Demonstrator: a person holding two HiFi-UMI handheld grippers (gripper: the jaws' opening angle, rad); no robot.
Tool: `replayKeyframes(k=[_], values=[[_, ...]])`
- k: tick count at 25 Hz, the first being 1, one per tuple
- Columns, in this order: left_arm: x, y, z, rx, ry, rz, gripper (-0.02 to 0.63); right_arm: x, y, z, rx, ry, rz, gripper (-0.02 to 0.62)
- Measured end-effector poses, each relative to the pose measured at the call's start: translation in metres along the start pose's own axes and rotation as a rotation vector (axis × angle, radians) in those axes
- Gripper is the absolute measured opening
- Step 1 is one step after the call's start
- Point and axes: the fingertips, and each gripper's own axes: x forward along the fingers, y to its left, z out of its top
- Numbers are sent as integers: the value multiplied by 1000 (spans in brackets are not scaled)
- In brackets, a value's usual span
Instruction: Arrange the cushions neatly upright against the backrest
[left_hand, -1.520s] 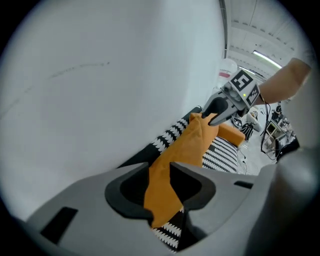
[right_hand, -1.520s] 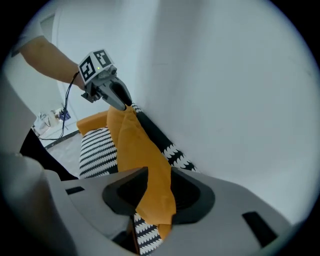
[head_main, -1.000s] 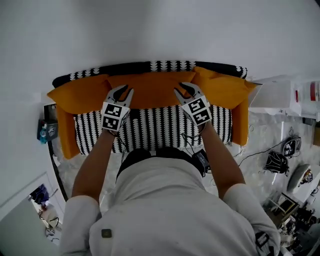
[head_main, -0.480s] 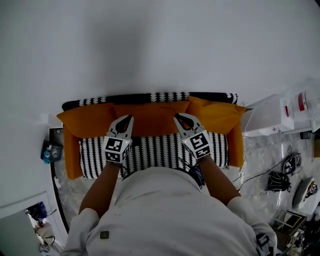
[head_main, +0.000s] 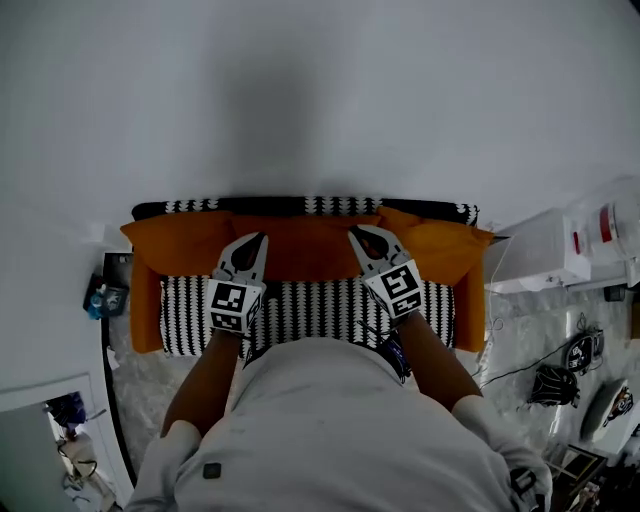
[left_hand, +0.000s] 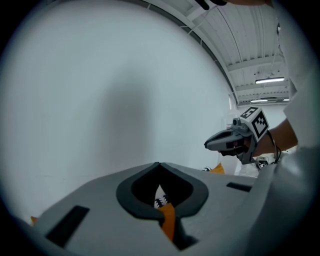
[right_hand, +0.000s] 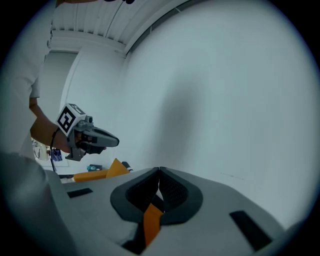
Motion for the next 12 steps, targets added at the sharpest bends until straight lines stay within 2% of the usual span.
replayKeyframes(k=[6, 12], values=[[-4, -19, -9, 18, 26, 83, 9, -8, 4, -15, -29, -2, 89, 28], [-23, -40, -21, 17, 54, 95, 9, -15, 20, -23, -57, -2, 130, 28]])
